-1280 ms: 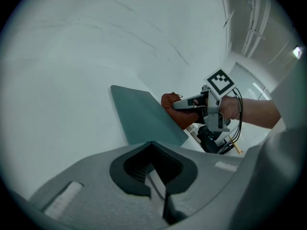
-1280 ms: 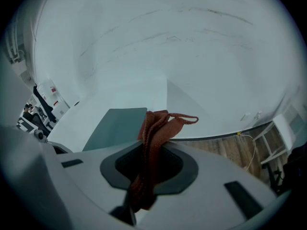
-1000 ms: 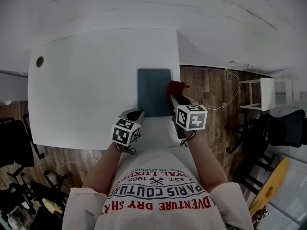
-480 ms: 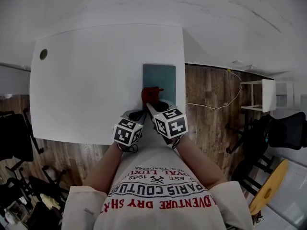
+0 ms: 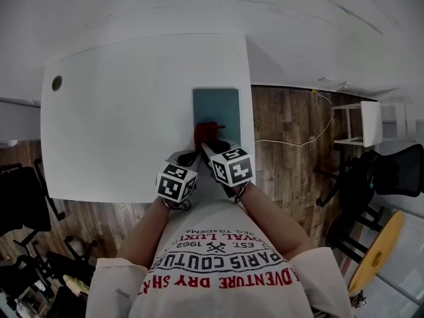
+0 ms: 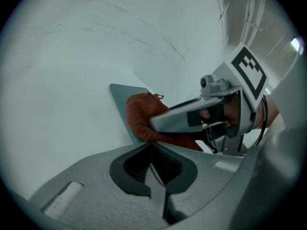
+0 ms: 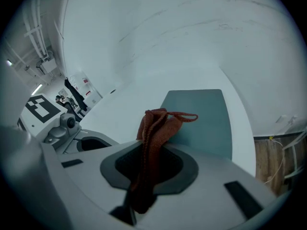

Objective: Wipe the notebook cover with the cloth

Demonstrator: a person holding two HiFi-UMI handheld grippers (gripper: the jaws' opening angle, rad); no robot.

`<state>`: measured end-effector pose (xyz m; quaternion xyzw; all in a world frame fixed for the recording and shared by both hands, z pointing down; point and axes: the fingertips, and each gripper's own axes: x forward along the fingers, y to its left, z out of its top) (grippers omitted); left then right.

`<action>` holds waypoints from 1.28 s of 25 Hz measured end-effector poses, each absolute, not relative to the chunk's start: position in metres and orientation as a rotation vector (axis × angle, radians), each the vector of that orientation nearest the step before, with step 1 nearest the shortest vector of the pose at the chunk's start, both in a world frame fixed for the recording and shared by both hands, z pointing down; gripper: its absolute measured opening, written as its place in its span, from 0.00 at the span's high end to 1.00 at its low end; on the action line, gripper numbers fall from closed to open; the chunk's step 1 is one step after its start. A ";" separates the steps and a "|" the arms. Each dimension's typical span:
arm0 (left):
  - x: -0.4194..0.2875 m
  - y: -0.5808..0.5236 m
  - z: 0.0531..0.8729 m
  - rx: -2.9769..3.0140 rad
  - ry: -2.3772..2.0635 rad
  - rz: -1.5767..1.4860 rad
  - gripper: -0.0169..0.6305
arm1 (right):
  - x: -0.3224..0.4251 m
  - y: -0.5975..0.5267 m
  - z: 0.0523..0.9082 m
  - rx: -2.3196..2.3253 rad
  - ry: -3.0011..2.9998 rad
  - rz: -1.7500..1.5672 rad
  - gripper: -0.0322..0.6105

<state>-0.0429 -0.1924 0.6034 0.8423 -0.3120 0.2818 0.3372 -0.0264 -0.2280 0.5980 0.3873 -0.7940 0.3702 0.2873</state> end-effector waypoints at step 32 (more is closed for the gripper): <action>-0.041 -0.194 0.607 2.182 -0.781 0.732 0.96 | 0.100 -0.227 0.602 1.348 -1.937 0.951 0.83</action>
